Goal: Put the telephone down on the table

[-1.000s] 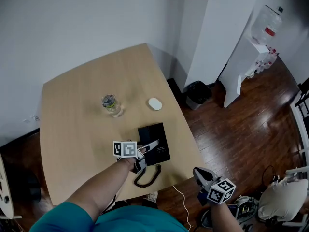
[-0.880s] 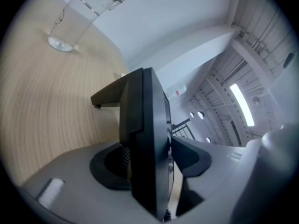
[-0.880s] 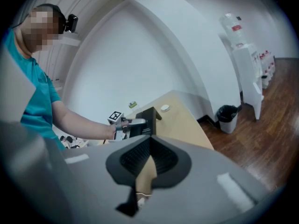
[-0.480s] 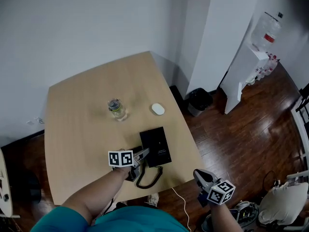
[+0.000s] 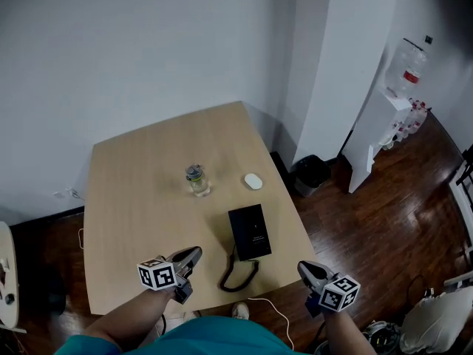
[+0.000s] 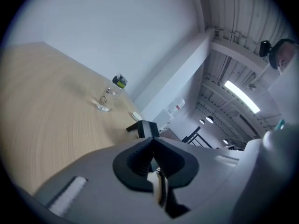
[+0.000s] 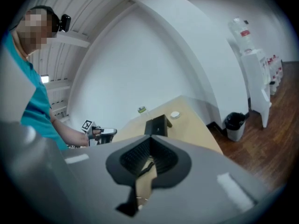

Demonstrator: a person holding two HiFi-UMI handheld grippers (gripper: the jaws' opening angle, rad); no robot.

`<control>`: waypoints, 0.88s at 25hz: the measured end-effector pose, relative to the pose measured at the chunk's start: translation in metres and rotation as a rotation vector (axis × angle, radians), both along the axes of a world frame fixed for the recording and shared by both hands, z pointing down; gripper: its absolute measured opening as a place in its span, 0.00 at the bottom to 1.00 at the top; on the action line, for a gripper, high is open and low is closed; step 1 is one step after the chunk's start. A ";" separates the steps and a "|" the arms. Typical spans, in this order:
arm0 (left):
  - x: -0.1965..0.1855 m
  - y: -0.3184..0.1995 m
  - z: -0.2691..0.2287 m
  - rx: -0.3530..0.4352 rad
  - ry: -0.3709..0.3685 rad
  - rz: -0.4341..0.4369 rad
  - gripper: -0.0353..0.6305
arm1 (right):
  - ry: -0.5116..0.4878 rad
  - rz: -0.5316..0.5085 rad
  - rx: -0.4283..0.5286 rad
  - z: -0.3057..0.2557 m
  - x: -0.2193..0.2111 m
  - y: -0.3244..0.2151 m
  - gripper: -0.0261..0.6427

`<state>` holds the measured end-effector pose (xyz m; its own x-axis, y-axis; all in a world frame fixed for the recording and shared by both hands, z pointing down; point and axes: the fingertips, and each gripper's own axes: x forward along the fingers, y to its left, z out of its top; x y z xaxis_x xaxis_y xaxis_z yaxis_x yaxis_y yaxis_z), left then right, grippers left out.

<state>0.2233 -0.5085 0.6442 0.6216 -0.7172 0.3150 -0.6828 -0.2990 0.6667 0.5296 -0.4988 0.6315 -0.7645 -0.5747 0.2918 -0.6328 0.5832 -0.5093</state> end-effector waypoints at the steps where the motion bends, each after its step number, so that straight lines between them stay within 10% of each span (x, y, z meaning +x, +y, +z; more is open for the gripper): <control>1: -0.006 0.007 -0.008 0.017 0.007 -0.002 0.06 | -0.001 -0.007 0.004 -0.003 -0.004 0.001 0.04; 10: -0.080 0.082 -0.060 0.185 -0.041 -0.013 0.06 | 0.016 -0.132 0.025 -0.015 -0.092 0.031 0.04; 22: -0.286 0.240 -0.110 0.295 -0.016 -0.078 0.06 | 0.028 -0.174 0.111 -0.051 -0.285 0.110 0.04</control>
<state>-0.0623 -0.2690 0.5344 0.5575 -0.8246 0.0954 -0.7212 -0.4242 0.5477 0.2446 -0.3887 0.5802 -0.8478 -0.4644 0.2561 -0.5303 0.7369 -0.4193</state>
